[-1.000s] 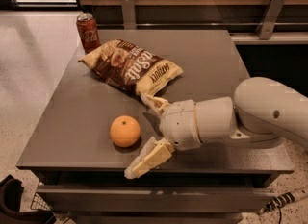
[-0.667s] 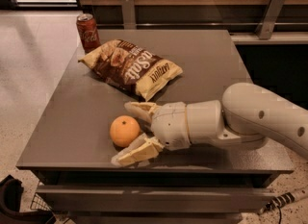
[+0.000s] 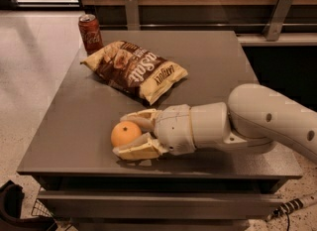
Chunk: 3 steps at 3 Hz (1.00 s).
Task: Pick orange
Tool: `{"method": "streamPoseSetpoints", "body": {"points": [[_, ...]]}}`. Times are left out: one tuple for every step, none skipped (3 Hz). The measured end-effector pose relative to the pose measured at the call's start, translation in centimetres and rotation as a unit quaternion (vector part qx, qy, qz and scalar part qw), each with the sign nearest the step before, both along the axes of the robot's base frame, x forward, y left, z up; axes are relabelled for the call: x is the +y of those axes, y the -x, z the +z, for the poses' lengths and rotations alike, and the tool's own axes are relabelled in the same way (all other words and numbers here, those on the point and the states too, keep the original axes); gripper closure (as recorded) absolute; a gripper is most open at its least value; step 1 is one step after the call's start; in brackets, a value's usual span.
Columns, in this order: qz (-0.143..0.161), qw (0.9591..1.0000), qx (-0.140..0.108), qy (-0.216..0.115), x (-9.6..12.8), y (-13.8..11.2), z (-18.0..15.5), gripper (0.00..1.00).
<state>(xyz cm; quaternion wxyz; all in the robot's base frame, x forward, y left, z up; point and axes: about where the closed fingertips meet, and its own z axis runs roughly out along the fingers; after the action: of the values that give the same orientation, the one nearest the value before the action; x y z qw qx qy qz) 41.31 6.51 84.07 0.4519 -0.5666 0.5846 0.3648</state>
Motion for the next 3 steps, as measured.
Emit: {"method": "streamPoseSetpoints", "body": {"points": [[0.002, 1.0000, -0.001, 0.001, 0.2, 0.1, 0.1, 0.98], [0.003, 1.0000, -0.002, 0.001, 0.3, 0.1, 0.2, 1.00], [0.013, 0.9996, -0.021, 0.017, 0.8, -0.6, 2.6, 1.00]]}}
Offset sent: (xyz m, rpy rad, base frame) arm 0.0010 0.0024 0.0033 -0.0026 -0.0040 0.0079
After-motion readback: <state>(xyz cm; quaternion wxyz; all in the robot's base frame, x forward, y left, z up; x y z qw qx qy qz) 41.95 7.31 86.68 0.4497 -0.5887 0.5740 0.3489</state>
